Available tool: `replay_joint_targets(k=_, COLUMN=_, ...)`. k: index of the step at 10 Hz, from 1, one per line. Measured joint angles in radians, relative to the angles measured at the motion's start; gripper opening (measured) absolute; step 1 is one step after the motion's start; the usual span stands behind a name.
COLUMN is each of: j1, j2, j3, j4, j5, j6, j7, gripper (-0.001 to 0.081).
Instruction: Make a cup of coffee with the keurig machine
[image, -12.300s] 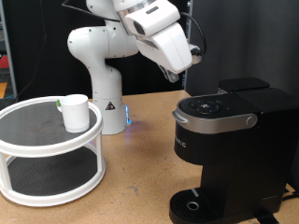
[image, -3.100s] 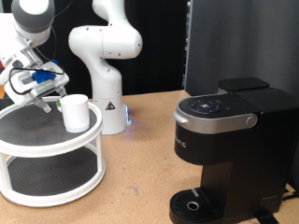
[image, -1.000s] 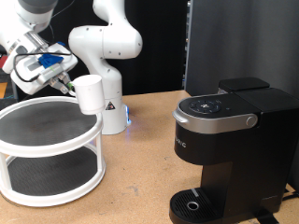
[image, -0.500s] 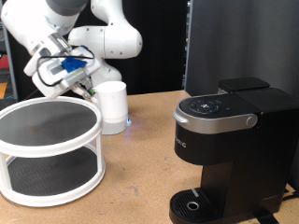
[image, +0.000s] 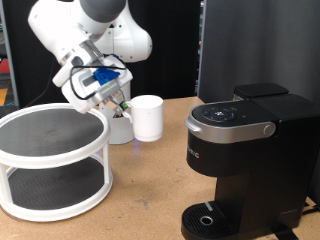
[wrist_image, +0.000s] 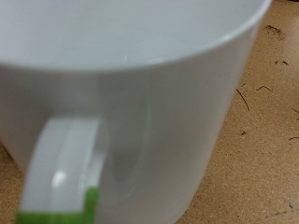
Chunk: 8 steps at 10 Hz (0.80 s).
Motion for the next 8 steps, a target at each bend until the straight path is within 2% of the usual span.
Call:
replay_joint_targets(k=2, j1=0.014, j2=0.021, j3=0.025, j4=0.005, j5=0.024, j6=0.025, j7=0.007, gripper=0.0068)
replay_joint_targets(k=5, j1=0.013, j2=0.033, j3=0.018, j4=0.016, j5=0.024, j6=0.002, j7=0.005, gripper=0.0068)
replay_joint_targets(k=8, j1=0.033, j2=0.098, j3=0.034, j4=0.009, j5=0.083, j6=0.087, j7=-0.052, gripper=0.0068)
